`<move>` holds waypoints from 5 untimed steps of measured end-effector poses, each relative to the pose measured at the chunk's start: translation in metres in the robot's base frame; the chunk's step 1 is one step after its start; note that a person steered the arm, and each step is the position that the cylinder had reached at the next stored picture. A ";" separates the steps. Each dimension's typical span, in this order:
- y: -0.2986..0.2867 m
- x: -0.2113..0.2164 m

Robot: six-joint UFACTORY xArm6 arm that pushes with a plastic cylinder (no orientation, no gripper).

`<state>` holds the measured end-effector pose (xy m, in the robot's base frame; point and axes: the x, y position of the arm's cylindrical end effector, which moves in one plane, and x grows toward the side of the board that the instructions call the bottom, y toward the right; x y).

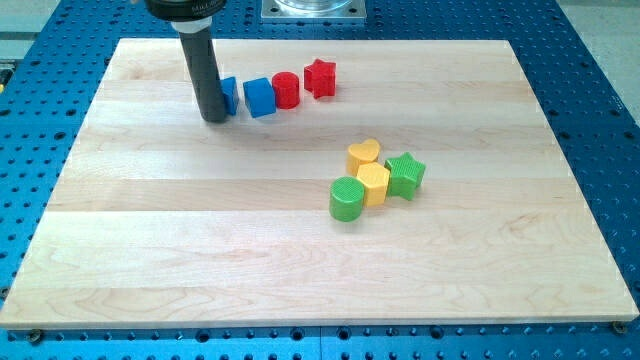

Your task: Push the triangle above the red circle

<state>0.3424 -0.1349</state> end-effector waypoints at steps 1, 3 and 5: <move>0.036 -0.007; -0.012 0.030; -0.011 0.036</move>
<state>0.3788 -0.1457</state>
